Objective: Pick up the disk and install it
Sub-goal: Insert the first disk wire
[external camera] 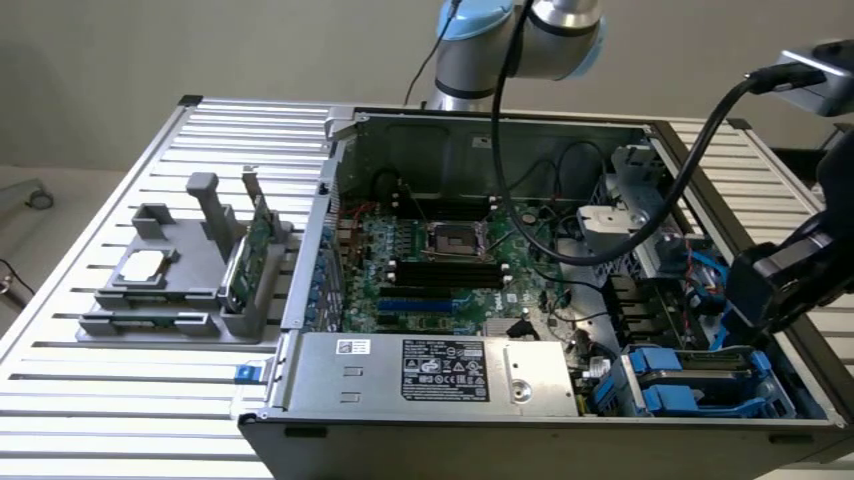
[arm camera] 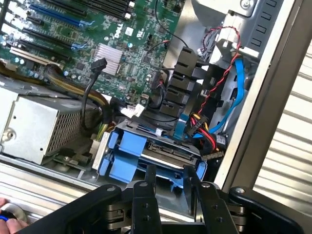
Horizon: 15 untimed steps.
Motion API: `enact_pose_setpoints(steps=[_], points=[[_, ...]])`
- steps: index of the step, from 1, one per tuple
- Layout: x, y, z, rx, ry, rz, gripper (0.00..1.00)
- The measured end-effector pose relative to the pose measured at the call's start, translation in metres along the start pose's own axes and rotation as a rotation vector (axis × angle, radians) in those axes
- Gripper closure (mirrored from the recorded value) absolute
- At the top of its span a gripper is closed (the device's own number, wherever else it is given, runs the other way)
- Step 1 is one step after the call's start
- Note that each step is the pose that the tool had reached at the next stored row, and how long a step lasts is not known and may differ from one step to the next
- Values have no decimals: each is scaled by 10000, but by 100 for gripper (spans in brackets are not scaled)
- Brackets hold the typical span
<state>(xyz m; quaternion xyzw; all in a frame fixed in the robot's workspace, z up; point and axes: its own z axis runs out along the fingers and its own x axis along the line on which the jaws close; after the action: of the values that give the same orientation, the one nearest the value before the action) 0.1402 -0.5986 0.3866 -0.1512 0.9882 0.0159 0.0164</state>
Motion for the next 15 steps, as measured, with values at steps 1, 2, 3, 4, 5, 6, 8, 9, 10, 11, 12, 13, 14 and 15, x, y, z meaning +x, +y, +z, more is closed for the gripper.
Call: enact_pose_setpoints(steps=[1,2,3,4,5,6,8,9,10,11,12,13,14,15], points=[[0,0,3,4,-4,154,64],[0,0,6,9,-9,313,64],[1,0,9,13,-14,471,64],[1,0,11,18,-18,632,64],[1,0,14,23,-23,806,64],[1,0,17,27,-28,967,64],[1,-1,23,35,-38,1290,64],[1,-1,27,36,-44,1453,64],[1,-1,30,37,-49,1617,64],[1,-1,34,39,-55,1781,64],[2,-1,38,40,-61,1945,64],[2,-1,43,39,-67,2113,64],[2,-1,47,39,-73,2278,64],[2,-2,53,39,-79,2456,64]])
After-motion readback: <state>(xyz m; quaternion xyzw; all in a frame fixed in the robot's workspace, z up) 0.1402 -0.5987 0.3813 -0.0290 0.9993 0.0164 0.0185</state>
